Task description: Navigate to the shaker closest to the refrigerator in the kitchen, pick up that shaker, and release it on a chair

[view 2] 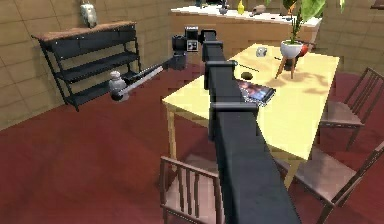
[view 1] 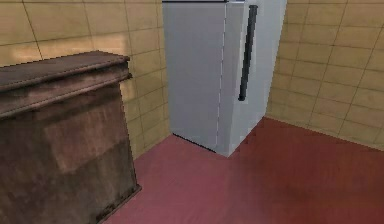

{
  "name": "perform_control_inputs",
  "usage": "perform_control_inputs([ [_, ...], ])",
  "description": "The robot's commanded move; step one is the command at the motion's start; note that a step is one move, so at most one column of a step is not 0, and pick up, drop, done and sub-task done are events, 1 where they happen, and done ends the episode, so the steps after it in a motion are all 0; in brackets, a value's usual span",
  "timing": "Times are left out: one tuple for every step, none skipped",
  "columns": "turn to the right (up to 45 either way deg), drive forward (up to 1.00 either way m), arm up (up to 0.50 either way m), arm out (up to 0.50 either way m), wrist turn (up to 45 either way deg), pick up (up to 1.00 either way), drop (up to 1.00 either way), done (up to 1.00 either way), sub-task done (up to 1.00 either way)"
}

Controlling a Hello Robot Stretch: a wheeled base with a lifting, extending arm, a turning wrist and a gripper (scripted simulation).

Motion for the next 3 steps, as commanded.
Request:
perform_control_inputs([
  [0.0, 0.00, 0.00, 0.00, 45.0, 0.00, 0.00, 0.00, 0.00],
  [0.0, 0.00, 0.00, 0.00, 45.0, 0.00, 0.00, 0.00, 0.00],
  [0.0, 0.00, 0.00, 0.00, 12.0, 0.00, 0.00, 0.00, 0.00],
])
